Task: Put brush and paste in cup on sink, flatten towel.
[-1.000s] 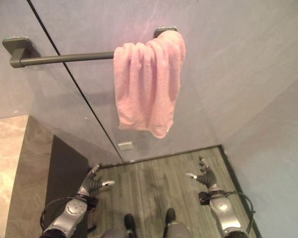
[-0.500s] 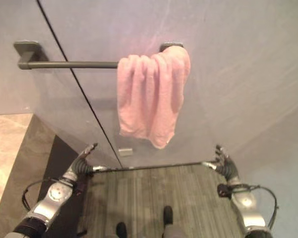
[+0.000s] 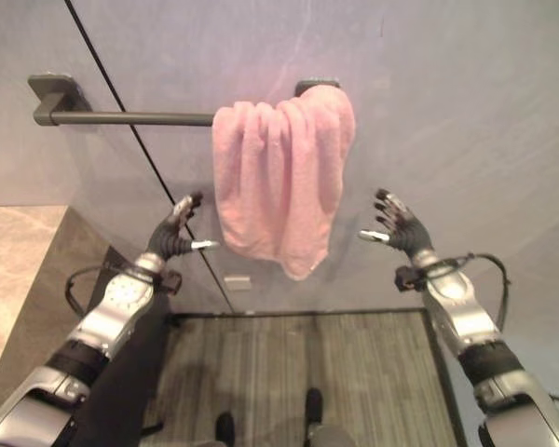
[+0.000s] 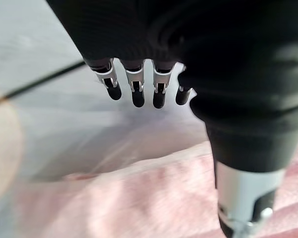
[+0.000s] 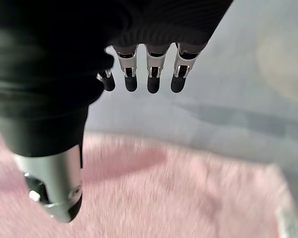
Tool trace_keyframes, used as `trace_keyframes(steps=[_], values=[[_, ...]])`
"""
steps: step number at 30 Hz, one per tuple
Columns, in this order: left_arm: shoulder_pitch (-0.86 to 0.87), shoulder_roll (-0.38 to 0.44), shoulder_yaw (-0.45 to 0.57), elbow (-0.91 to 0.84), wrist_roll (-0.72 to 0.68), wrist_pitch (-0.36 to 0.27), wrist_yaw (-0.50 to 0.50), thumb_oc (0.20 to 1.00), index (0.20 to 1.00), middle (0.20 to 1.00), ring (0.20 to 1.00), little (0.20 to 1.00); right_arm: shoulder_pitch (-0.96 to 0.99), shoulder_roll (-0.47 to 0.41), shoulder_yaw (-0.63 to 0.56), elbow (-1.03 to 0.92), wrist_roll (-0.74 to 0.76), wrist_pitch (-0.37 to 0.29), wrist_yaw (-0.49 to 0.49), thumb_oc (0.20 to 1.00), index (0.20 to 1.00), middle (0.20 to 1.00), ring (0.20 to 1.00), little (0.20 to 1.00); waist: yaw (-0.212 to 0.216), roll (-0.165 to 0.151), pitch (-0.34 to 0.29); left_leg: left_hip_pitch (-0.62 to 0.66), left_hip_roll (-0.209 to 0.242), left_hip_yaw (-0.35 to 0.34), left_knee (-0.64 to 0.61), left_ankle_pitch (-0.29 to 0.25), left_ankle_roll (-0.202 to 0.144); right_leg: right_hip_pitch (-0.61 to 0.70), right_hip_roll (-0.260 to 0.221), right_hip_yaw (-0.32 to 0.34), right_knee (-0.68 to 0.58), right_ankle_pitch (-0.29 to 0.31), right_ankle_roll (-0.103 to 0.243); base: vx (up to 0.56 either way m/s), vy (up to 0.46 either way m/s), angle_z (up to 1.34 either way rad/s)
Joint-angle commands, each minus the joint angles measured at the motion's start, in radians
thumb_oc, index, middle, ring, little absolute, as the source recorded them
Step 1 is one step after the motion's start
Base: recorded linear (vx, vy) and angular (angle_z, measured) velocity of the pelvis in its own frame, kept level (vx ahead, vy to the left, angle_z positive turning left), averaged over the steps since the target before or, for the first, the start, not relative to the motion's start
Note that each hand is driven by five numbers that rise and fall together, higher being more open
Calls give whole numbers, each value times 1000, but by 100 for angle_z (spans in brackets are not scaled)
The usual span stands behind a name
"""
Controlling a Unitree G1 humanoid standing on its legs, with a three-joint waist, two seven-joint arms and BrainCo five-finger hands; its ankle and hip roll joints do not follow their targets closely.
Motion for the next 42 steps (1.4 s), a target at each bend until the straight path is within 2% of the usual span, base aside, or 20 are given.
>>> trace_keyframes(steps=[1, 4, 7, 12, 17, 18, 19, 20, 27, 32, 36, 42], values=[[-204, 39, -64, 93, -51, -72, 19, 1000, 1000, 1000, 1000, 1000, -177, -5, 58, 69, 121, 0, 37, 1000, 1000, 1000, 1000, 1000, 15, -28, -2, 4, -23, -10, 1, 35, -17, 70, -52, 14, 10, -61, 100, 0, 0, 0], [-286, 32, -112, 140, -70, -68, 13, 1000, 1000, 1000, 1000, 1000, -278, 2, 137, 121, 137, 18, 53, 1000, 1000, 1000, 1000, 1000, 16, -26, 3, -15, -25, -3, 1, 38, -21, 51, -58, 20, 1, -48, 106, -4, 10, 0], [-382, 2, -148, 209, -100, -66, 25, 1000, 1000, 1000, 1000, 1000, -392, 31, 172, 200, 129, 17, 23, 1000, 1000, 1000, 1000, 1000, 16, -21, 16, -56, -25, 7, 1, 48, -25, 2, -65, 33, 1, -31, 114, -51, 42, -1], [-440, -49, -174, 256, -143, -56, 28, 1000, 1000, 1000, 1000, 1000, -455, 95, 171, 241, 141, 14, -18, 1000, 1000, 1000, 1000, 1000, 11, -18, 23, -80, -23, 11, 1, 55, -28, -25, -66, 46, 1, -19, 115, 7, 25, -14], [-448, -84, -191, 240, -154, -53, 23, 1000, 1000, 1000, 1000, 1000, -456, 121, 176, 219, 143, 20, -23, 1000, 1000, 1000, 1000, 1000, 2, -20, 32, -74, -23, 12, 1, 52, -25, -22, -64, 54, 1, -21, 114, 10, 6, -1], [-443, -89, -193, 229, -159, -51, 21, 771, 771, 771, 771, 771, -450, 123, 175, 210, 146, 21, -23, 953, 953, 953, 953, 953, 0, -21, 32, -72, -23, 14, 1, 51, -25, -20, -64, 56, 1, -20, 114, 43, 20, -1], [-435, -93, -189, 214, -160, -52, 24, 200, 200, 200, 200, 200, -435, 130, 166, 194, 157, 18, -25, 454, 454, 454, 454, 454, -1, -21, 32, -68, -23, 14, 1, 48, -24, -17, -64, 57, 1, -22, 114, 31, 17, 0], [-424, -91, -185, 201, -162, -53, 25, 200, 200, 200, 200, 200, -424, 134, 158, 183, 163, 17, -30, 200, 200, 200, 200, 200, -2, -22, 32, -63, -22, 17, 1, 46, -23, -13, -65, 58, 1, -22, 113, 39, 17, 0], [-233, -64, -106, 56, -151, -50, 4, 200, 200, 200, 200, 200, -221, 125, 68, -49, 151, -7, -10, 200, 200, 200, 200, 200, -9, -26, 8, -7, -20, 23, 1, 28, -21, 43, -63, 55, 1, -41, 108, 55, 15, -2], [-157, -73, -13, -120, -259, -84, 5, 200, 200, 200, 200, 200, -143, 104, -42, -299, 72, -74, -39, 200, 200, 200, 200, 200, -15, -29, -7, -3, -18, 17, 1, 22, -21, 53, -64, 45, 1, -50, 110, 18, 2, 3], [-149, -62, 55, -251, -261, -124, 51, 200, 200, 200, 200, 200, -152, 118, -26, -436, 75, -89, -31, 200, 200, 200, 200, 200, -13, -37, -10, -12, -15, 20, 1, 23, -24, 43, -62, 49, 1, -49, 113, 0, 0, 0], [-44, -73, 106, -268, -194, -109, 73, 200, 200, 200, 200, 200, -155, 180, 41, -392, 33, -53, -27, 200, 200, 200, 200, 200, 2, -42, -5, -20, -16, 20, 1, 25, -23, 35, -62, 51, 1, -46, 114, -30, 10, -1]])
